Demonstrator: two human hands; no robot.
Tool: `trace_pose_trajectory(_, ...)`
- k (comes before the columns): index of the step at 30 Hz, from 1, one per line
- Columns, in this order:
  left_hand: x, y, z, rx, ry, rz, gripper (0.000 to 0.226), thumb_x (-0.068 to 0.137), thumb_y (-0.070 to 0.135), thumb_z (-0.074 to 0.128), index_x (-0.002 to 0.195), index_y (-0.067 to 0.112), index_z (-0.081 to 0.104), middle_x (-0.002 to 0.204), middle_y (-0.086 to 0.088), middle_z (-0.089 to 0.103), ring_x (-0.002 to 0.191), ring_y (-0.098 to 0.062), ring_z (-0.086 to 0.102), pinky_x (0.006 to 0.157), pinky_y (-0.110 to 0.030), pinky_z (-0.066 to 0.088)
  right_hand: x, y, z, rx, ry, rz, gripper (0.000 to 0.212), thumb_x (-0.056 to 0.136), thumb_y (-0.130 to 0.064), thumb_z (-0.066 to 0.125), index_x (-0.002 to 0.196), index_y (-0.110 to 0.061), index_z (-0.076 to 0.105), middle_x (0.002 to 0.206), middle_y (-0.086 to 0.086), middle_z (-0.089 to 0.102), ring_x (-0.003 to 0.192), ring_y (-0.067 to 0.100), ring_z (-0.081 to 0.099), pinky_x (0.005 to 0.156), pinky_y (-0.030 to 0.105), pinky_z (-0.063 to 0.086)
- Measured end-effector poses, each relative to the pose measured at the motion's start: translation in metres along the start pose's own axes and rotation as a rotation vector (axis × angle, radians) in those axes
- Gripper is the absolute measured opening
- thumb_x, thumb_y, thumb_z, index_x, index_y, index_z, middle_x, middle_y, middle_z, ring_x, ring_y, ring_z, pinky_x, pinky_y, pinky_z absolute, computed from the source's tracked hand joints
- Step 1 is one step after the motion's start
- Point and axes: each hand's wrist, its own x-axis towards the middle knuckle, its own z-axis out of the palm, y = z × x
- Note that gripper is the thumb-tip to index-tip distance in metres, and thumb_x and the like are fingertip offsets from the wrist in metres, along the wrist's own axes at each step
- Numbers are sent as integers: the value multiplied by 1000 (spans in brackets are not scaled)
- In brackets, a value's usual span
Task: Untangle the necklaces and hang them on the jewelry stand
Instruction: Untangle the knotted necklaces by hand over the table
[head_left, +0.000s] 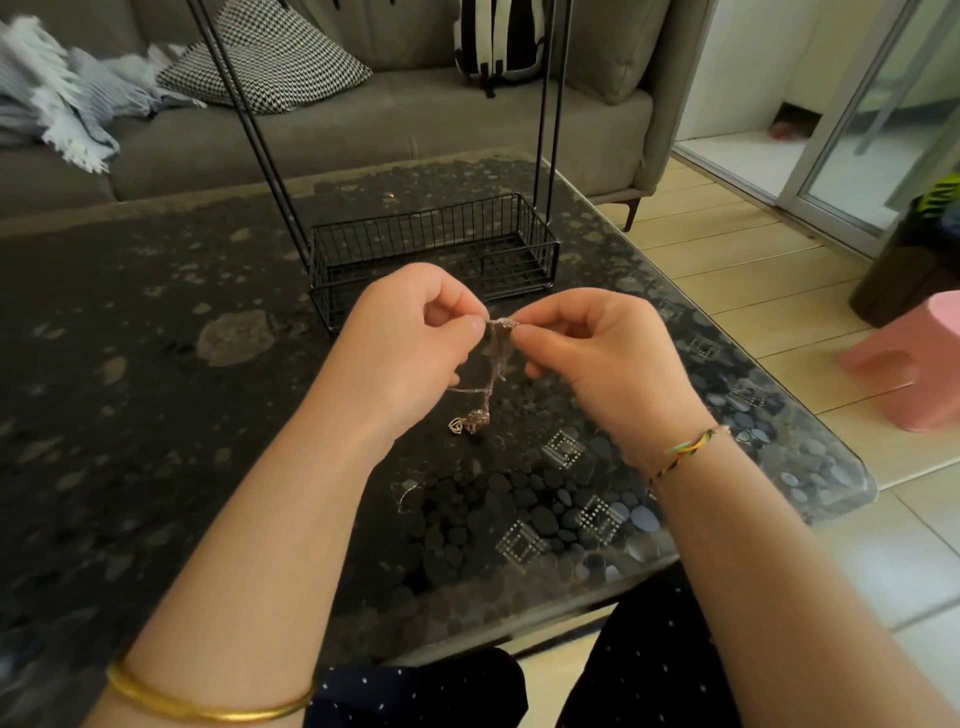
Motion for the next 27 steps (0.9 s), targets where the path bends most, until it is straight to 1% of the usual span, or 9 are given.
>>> trace_pose_trajectory(2,0,1,1,14,-23,-23,15,90,11,57,88,25,62,79,5,62,67,-3,58,49,-10,45,0,1,-1,-17,35,-31,10,83,-15,66,78,-22,71,59,1,65,54,5,53,59,21,47)
trace_pose_trajectory(6,-1,1,3,-5,-45,-33,12,88,20,60,84,30,65,75,8,63,62,-1,56,58,-21,45,1,4,-3,-29,49,-51,8,82,-15,68,81,-22,71,62,3,66,56,6,56,65,24,50)
trace_pose_trajectory(9,-2,1,4,-10,-36,0,7,84,25,65,78,29,67,70,8,61,57,0,53,58,-23,44,1,5,-3,-41,47,-73,5,81,-15,69,81,-20,71,60,3,66,54,4,55,61,19,48)
trace_pose_trajectory(12,-1,1,7,4,-34,9,7,82,25,68,76,28,67,64,10,57,51,4,49,53,-20,41,0,5,-2,-65,39,-91,5,80,-16,70,78,-21,69,58,2,65,50,1,52,55,13,42)
trace_pose_trajectory(17,0,2,8,52,-11,31,11,82,20,67,73,25,65,62,9,56,53,-1,51,52,-23,43,0,4,-1,-115,35,-120,6,79,-15,70,78,-20,68,58,-1,63,50,2,51,56,14,41)
trace_pose_trajectory(20,0,2,8,23,-29,-13,14,85,13,63,74,20,63,67,6,58,58,-7,60,49,-24,52,0,4,0,-182,53,-133,5,78,-17,72,77,-21,69,60,-2,63,53,5,51,58,25,48)
trace_pose_trajectory(22,1,3,8,-41,-44,-79,14,86,9,61,76,17,63,70,1,59,63,-12,65,57,-32,60,0,5,1,-220,66,-129,6,78,-19,72,76,-24,68,63,-2,63,57,10,54,62,34,52)
trace_pose_trajectory(24,1,4,8,-100,-54,-141,14,86,5,60,77,14,63,74,-3,60,70,-17,67,62,-38,61,-1,5,1,-252,80,-125,8,79,-21,70,74,-26,67,64,-3,63,60,11,56,64,40,53)
trace_pose_trajectory(27,0,6,6,-218,-79,-218,12,87,2,59,79,10,63,83,-8,63,76,-18,68,60,-37,61,-2,3,1,-261,89,-124,10,80,-20,69,74,-28,67,66,-5,63,64,10,56,67,41,53)
